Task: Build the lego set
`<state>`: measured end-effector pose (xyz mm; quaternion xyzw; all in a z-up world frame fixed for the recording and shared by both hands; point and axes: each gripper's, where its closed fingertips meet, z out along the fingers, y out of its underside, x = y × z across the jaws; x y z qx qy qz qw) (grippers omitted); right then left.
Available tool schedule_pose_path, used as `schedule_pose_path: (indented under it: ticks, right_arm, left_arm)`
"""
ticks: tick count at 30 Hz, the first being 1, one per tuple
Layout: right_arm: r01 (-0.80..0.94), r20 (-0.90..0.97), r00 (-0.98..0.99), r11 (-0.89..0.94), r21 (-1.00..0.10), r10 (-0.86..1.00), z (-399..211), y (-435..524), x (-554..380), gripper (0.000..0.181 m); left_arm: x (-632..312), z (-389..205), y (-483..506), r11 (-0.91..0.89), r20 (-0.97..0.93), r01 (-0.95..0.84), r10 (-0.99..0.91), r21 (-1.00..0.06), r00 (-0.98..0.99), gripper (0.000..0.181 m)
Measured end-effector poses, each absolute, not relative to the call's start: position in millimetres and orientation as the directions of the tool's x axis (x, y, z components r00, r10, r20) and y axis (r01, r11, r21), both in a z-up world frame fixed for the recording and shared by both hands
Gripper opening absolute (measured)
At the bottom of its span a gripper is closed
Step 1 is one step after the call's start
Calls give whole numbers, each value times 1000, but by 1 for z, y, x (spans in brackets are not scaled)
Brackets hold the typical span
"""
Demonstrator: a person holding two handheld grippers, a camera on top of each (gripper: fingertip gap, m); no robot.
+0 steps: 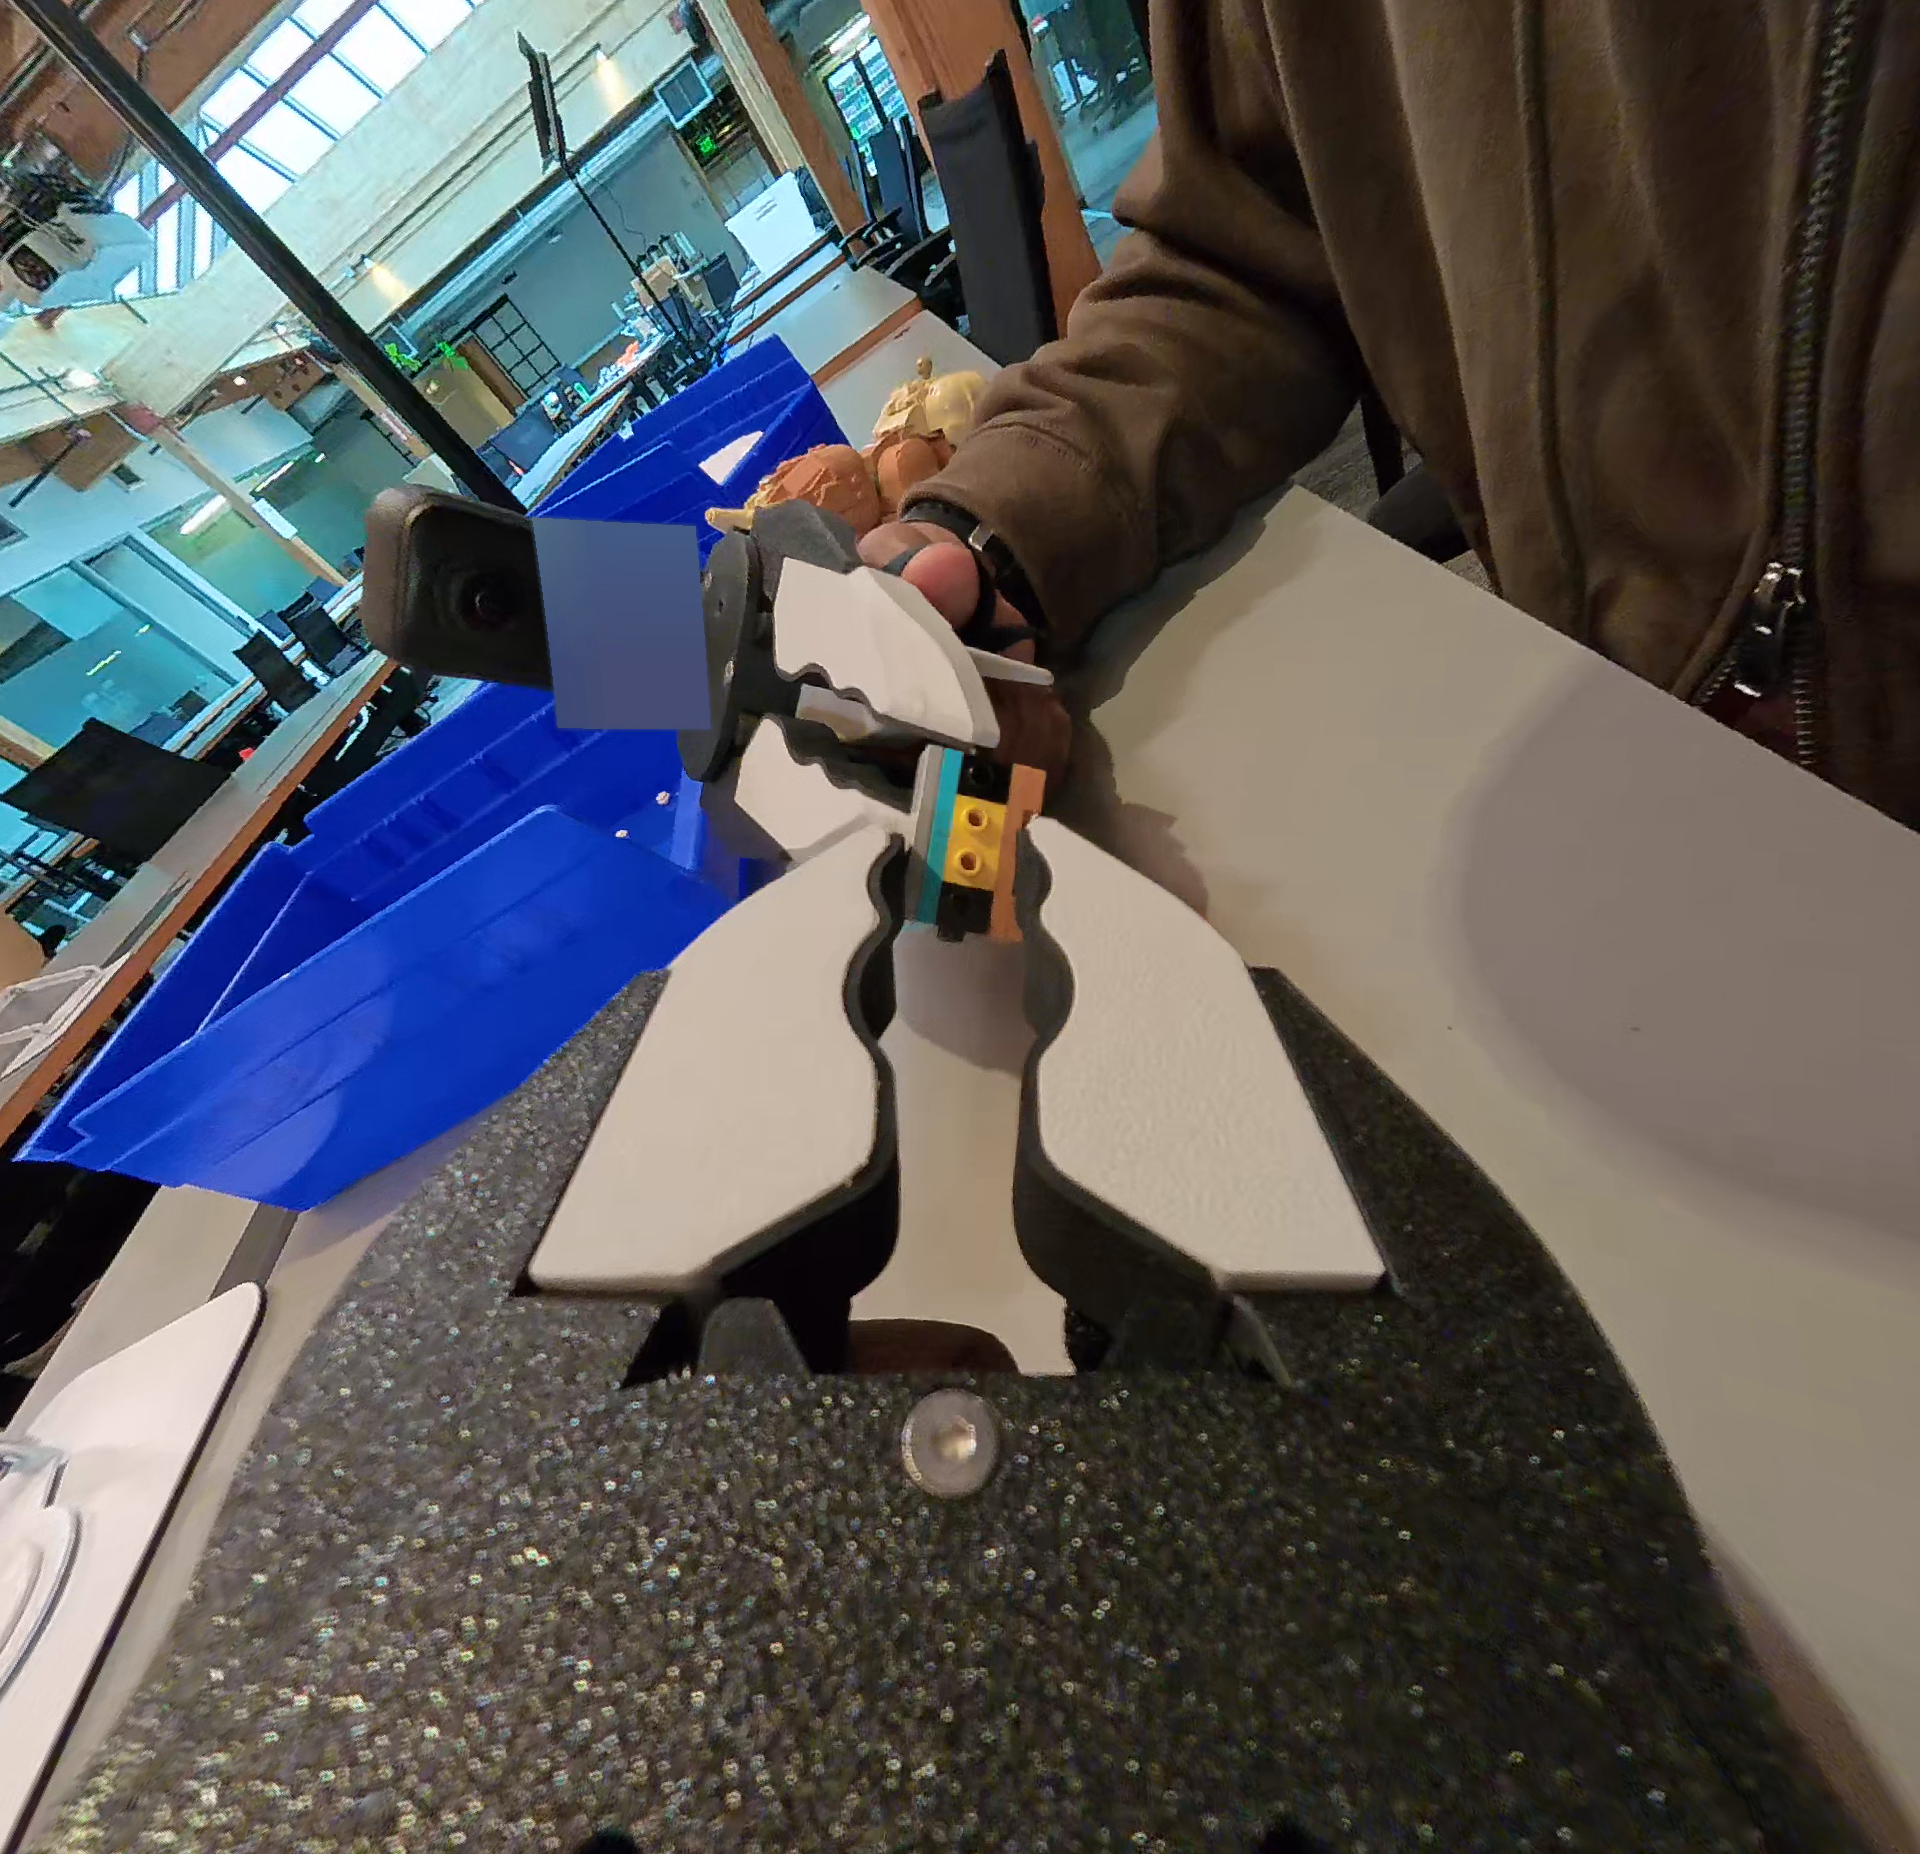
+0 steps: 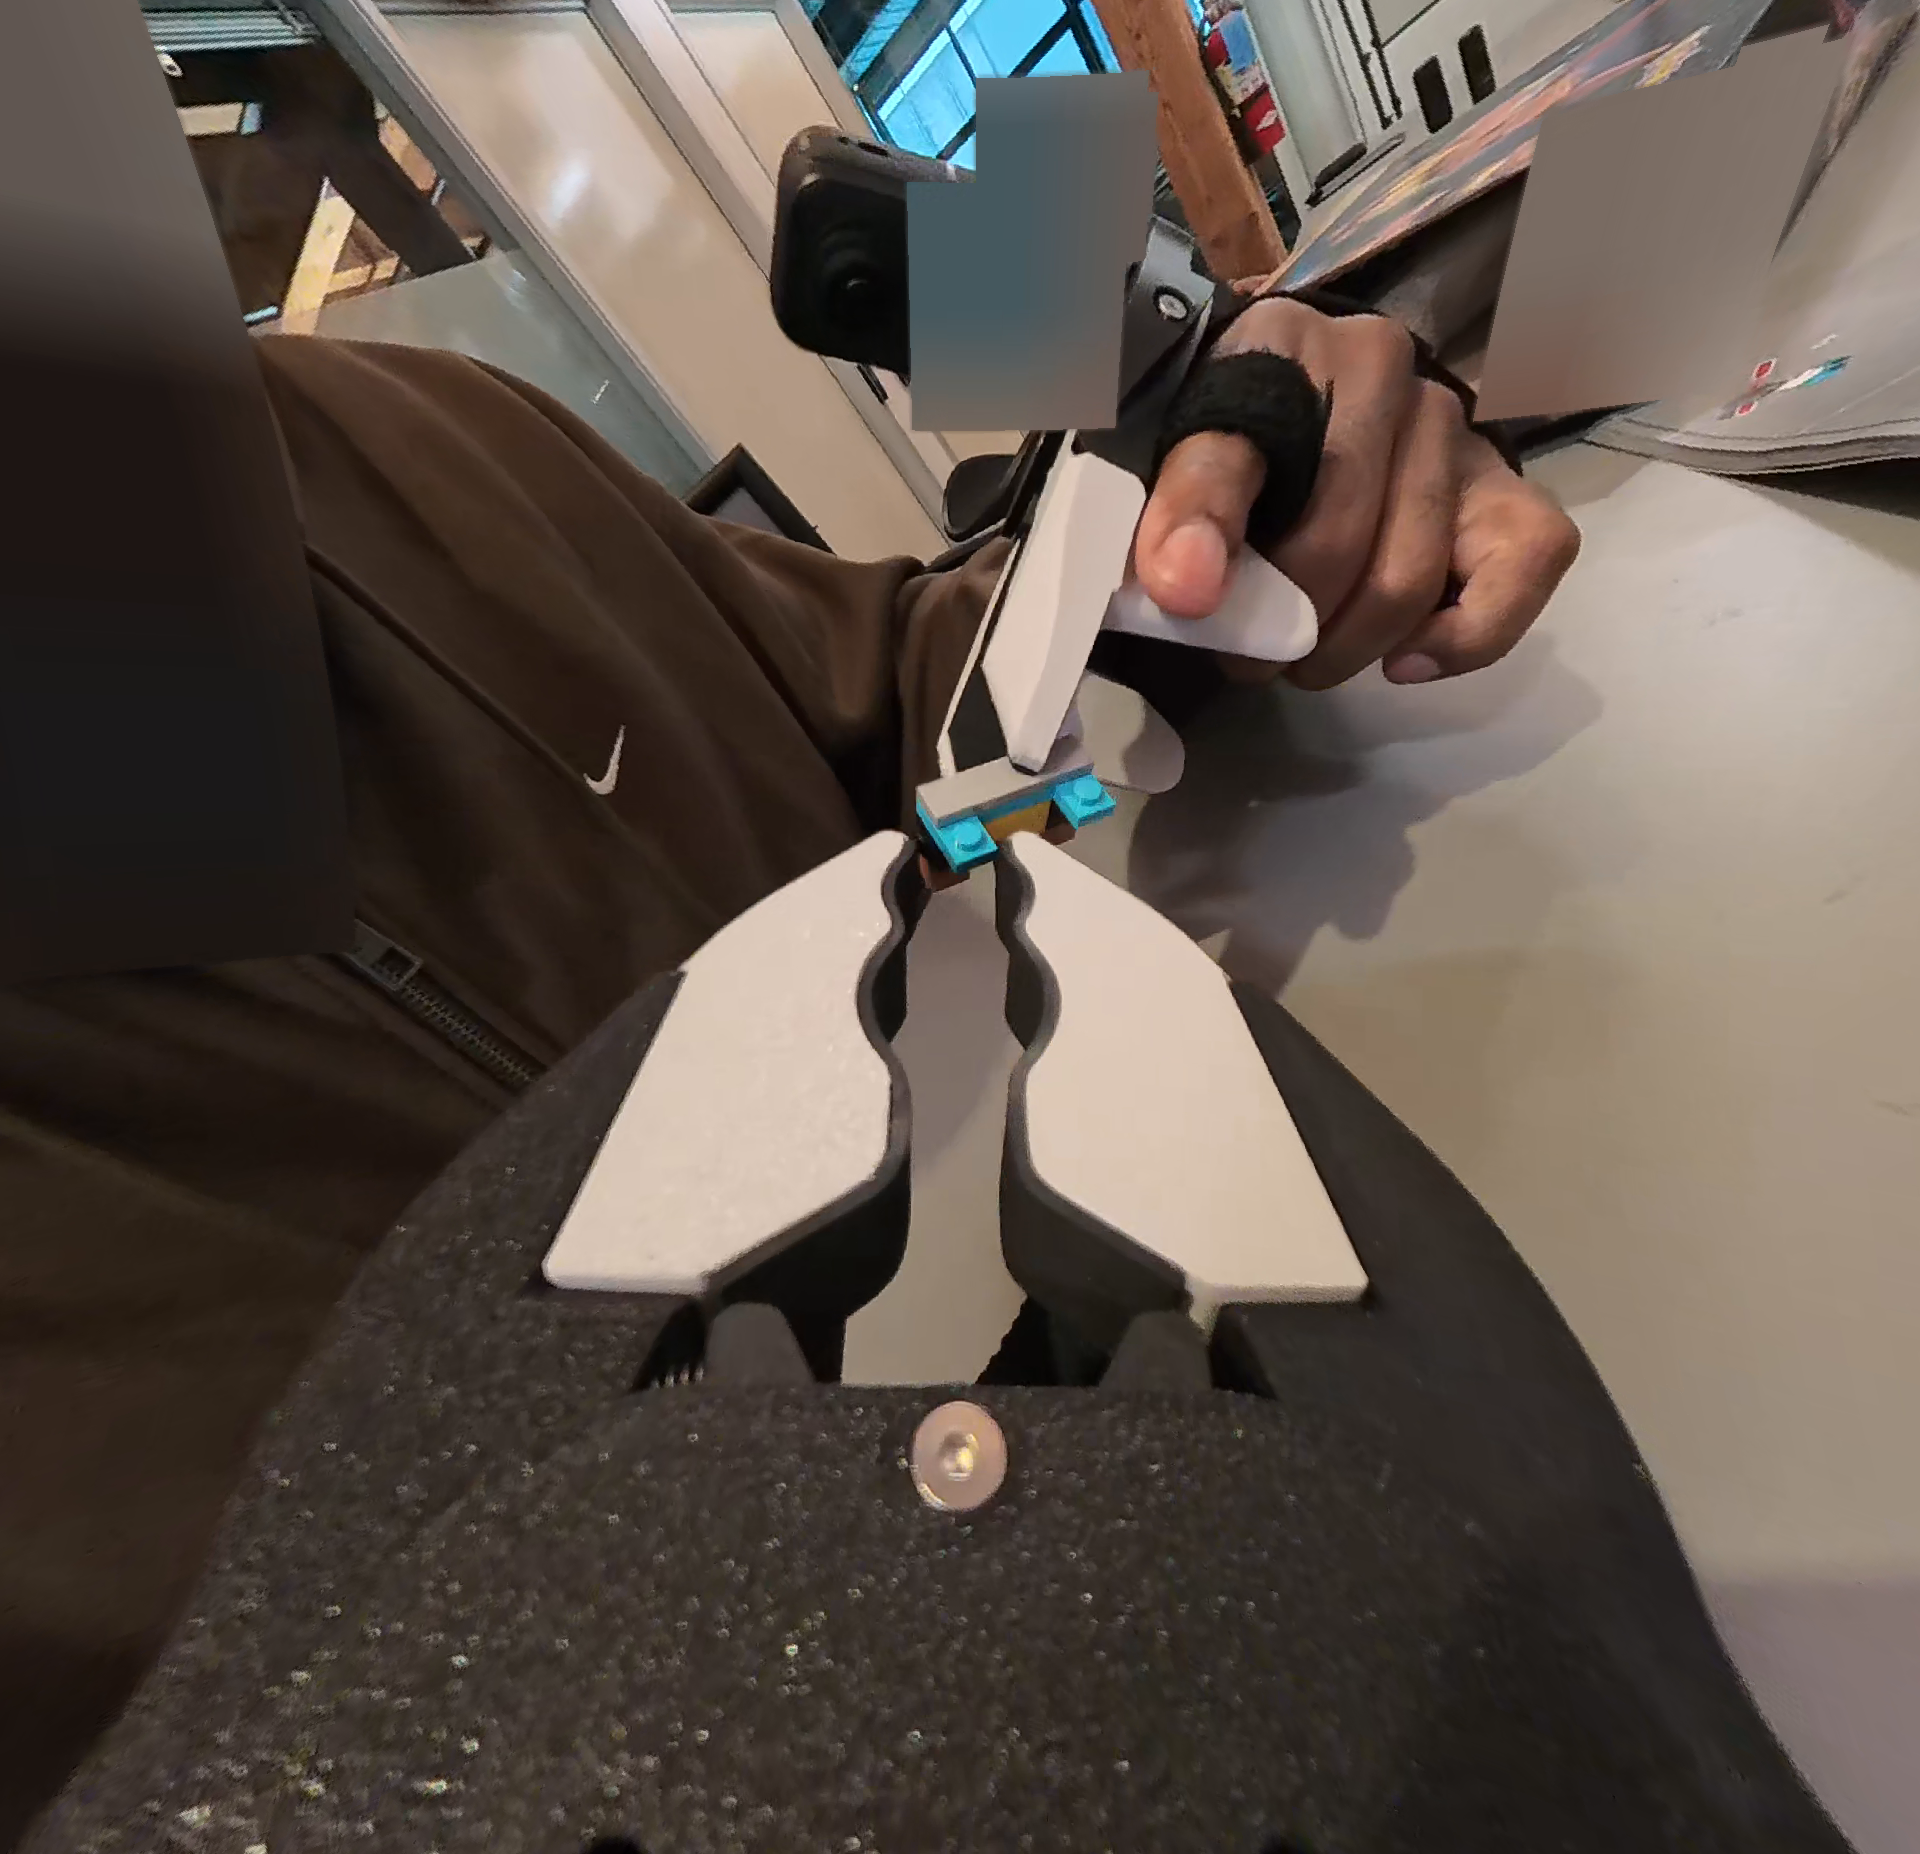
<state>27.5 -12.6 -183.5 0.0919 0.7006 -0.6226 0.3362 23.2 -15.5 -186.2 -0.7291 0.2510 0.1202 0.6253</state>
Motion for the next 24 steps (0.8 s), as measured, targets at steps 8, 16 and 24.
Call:
schedule_pose_path:
  ticks: [8,16,24]
  right_arm:
    - [563,-597,-751,199,-802,-283,-183,-11,25,11]
    - [556,-587,-766,190,-809,-263,-184,-12,22,9]
    - [508,-528,-827,145,-849,-192,-184,-11,11,8]
  left_arm:
    - [24,-188,-16,-95,-476,-506,-230,-857,849,20]
    - [21,-192,-15,-115,-465,-497,-222,-860,857,21]
    - [7,-195,-15,-173,-383,-411,-177,-895,907,41]
